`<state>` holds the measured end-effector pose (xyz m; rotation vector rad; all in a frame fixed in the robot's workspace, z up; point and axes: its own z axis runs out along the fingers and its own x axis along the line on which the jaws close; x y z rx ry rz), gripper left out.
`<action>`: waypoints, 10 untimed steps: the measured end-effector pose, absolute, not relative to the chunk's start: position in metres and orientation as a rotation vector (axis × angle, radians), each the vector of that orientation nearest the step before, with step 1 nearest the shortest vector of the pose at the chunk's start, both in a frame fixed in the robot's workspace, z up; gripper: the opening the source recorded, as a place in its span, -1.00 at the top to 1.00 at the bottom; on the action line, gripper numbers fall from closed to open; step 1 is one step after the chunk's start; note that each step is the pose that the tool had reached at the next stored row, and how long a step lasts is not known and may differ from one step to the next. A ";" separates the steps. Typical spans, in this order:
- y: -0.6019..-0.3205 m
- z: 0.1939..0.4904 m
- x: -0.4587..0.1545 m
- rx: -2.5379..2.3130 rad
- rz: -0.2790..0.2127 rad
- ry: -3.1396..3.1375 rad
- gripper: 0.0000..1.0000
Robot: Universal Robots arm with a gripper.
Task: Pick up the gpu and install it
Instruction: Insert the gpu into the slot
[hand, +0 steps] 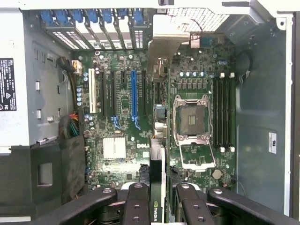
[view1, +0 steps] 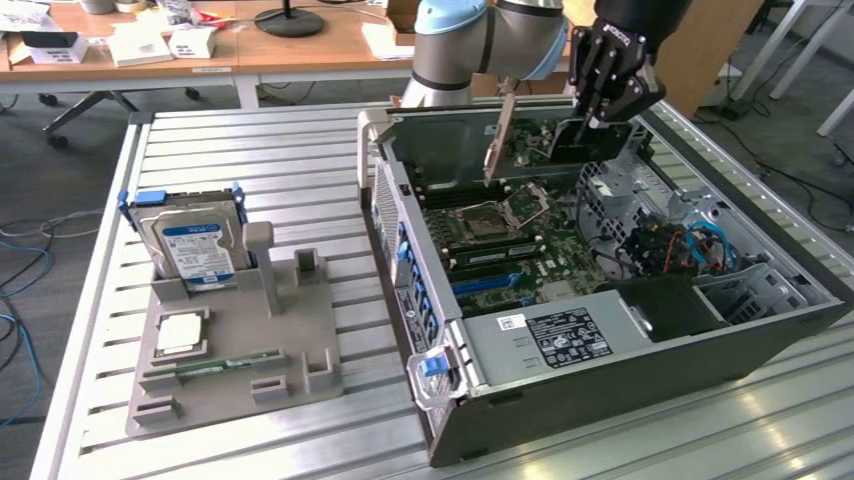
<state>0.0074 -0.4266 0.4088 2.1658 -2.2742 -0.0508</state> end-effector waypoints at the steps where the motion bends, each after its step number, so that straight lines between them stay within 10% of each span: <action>1: -0.427 0.409 0.007 2.166 -0.051 -2.274 0.47; 10: -0.432 0.409 0.005 2.166 -0.051 -2.274 0.47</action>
